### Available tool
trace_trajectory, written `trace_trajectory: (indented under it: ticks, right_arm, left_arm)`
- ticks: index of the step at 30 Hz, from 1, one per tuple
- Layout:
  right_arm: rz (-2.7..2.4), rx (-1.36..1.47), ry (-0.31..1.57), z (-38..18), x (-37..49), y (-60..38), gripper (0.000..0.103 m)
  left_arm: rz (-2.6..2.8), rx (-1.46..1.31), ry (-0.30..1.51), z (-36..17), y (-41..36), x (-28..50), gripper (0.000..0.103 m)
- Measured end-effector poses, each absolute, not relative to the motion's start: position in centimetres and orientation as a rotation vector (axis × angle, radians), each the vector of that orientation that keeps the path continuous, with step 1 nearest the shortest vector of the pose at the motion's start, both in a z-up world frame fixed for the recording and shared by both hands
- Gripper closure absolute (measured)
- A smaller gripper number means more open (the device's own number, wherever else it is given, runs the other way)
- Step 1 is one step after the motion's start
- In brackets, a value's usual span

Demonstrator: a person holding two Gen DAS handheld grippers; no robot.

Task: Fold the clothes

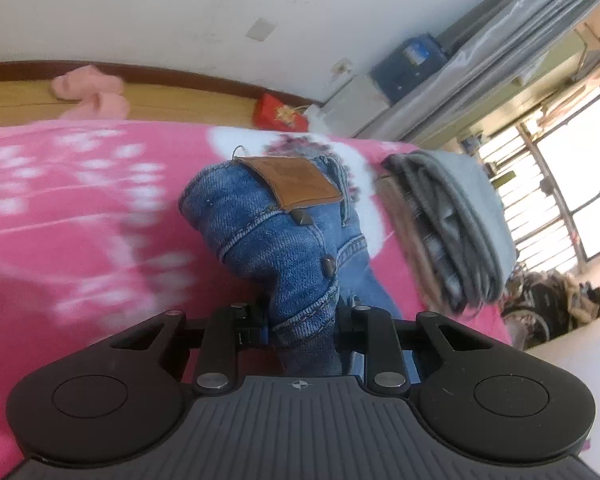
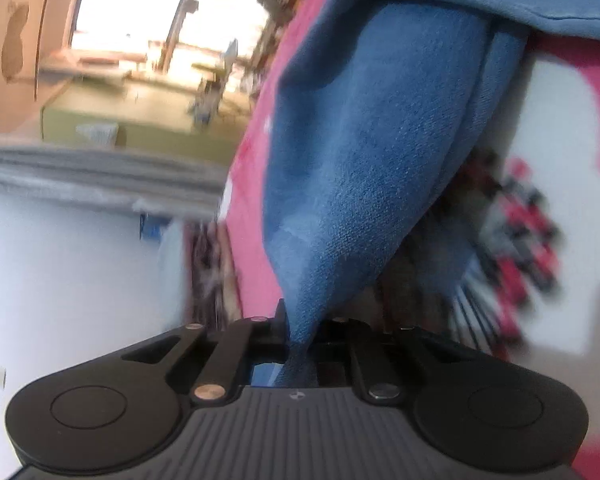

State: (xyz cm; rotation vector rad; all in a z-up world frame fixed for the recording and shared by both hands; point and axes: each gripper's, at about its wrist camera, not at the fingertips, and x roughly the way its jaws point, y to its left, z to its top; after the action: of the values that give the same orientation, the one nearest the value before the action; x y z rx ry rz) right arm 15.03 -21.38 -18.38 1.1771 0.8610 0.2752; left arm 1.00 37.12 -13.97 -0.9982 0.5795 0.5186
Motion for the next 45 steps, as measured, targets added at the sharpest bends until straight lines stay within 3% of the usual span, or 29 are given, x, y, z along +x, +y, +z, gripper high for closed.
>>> trace_trajectory:
  ticks: [5,6,7,9,11,13,15,19,24,29,34,41,45]
  right_arm:
    - [0.268,1.183,1.063,-18.6,8.3,-22.4,0.092]
    - [0.247,1.18,1.109,-19.3,7.8,-22.7,0.088]
    - [0.225,1.177,1.154,-20.0,7.4,-23.0,0.076]
    - [0.185,1.257,1.218,-21.5,7.2,-23.9,0.076]
    - [0.188,1.317,1.232,-21.4,7.2,-24.8,0.066]
    - [0.183,1.184,1.208,-19.1,6.9,-25.2,0.052]
    - [0.155,1.054,1.181,-17.0,6.1,-26.0,0.047]
    - [0.151,0.849,1.073,-11.5,3.7,-27.6,0.047]
    - [0.267,0.405,0.752,-2.9,3.0,-24.1,0.047]
    - [0.489,0.052,0.548,2.2,2.7,-17.1,0.046]
    - [0.685,-0.061,0.492,2.3,2.9,-10.7,0.032]
    - [0.878,-0.376,0.45,-0.9,2.3,-2.0,0.031]
    - [1.008,-0.414,0.536,-3.0,3.5,2.3,0.034]
  left_arm:
    - [0.566,-1.068,0.638,-14.5,35.4,-7.1,0.077]
    - [0.572,-1.09,0.649,-15.0,35.5,-8.0,0.073]
    - [0.577,-1.112,0.66,-15.6,35.5,-9.0,0.067]
    - [0.588,-1.156,0.682,-16.6,35.7,-10.8,0.065]
    - [0.605,-1.179,0.696,-17.0,35.7,-12.2,0.061]
    - [0.638,-1.143,0.67,-15.4,35.3,-13.0,0.054]
    - [0.633,-1.121,0.639,-13.8,34.6,-14.0,0.053]
    - [0.614,-0.986,0.565,-10.5,33.0,-15.2,0.053]
    - [0.535,-0.789,0.522,-7.9,29.7,-13.0,0.05]
    - [0.253,-1.147,0.641,-10.8,25.5,-8.8,0.05]
    - [0.168,-1.072,0.725,-11.5,22.3,-7.0,0.05]
    - [0.315,-0.723,0.704,-10.4,22.6,-7.2,0.05]
    - [0.394,-0.595,0.705,-10.8,23.0,-7.4,0.05]
